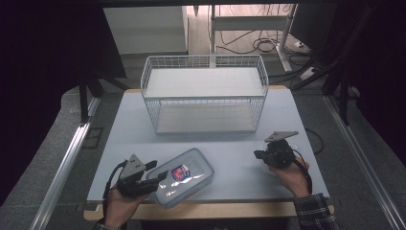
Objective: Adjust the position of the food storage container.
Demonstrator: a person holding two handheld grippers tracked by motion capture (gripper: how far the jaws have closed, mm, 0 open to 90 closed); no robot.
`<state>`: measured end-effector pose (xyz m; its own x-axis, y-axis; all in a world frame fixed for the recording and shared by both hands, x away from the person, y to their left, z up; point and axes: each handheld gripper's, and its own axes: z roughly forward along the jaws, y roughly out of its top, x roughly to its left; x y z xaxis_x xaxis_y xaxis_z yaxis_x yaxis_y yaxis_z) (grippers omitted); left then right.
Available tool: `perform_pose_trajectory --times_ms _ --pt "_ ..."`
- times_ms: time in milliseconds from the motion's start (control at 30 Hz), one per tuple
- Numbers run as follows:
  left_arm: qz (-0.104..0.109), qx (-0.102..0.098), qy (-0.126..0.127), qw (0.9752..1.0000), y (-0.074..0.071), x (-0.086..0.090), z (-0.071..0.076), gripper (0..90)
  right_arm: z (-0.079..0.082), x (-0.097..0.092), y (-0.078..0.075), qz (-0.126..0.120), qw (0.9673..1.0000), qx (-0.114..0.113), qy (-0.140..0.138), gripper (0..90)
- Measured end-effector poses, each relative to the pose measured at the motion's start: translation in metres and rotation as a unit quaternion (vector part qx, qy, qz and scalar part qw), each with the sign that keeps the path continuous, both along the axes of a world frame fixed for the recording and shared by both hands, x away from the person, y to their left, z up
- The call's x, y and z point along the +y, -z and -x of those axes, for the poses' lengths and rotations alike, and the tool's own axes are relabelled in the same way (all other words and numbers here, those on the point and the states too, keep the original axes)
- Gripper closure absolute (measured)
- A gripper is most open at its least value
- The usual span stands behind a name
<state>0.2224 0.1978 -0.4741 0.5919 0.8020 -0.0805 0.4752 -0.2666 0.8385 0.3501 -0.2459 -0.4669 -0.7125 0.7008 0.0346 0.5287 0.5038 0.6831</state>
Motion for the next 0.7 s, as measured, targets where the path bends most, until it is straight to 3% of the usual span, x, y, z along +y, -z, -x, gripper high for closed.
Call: perform_pose_trajectory --times_ms 33,67,100,133,267,367,533,700 --pt "0.001 0.003 -0.006 1.0 0.001 0.003 0.003 71.4 0.003 0.003 -0.001 -0.005 0.9999 -0.006 -0.009 89.2" --pt "0.004 0.007 -0.009 0.9999 0.002 0.007 0.005 71.4 0.003 0.003 -0.001 -0.005 0.9999 -0.006 -0.009 89.2" --pt "0.008 0.01 -0.01 0.9999 0.003 0.01 0.008 82.3 0.005 0.006 -0.003 -0.013 0.9997 -0.008 -0.018 89.3" --pt "0.011 0.013 -0.01 0.9998 0.005 0.013 0.01 85.3 0.007 0.008 -0.003 -0.014 0.9996 -0.01 -0.023 89.3" --pt "-0.012 0.026 -0.027 0.9992 0.014 0.021 0.022 89.6 0.01 0.012 -0.002 -0.014 0.9991 -0.02 -0.034 89.3" --pt "-0.018 0.039 -0.04 0.9983 0.02 0.026 0.03 89.8 0.012 0.015 -0.001 -0.014 0.9988 -0.025 -0.04 89.2" --pt "-0.059 0.063 -0.068 0.9939 0.027 0.029 0.038 89.9 0.016 0.018 0.0 -0.02 0.9986 -0.023 -0.044 87.5" --pt "-0.066 0.099 -0.052 0.9915 0.038 0.022 0.035 89.9 0.019 0.02 -0.001 -0.024 0.9982 -0.025 -0.049 86.7"
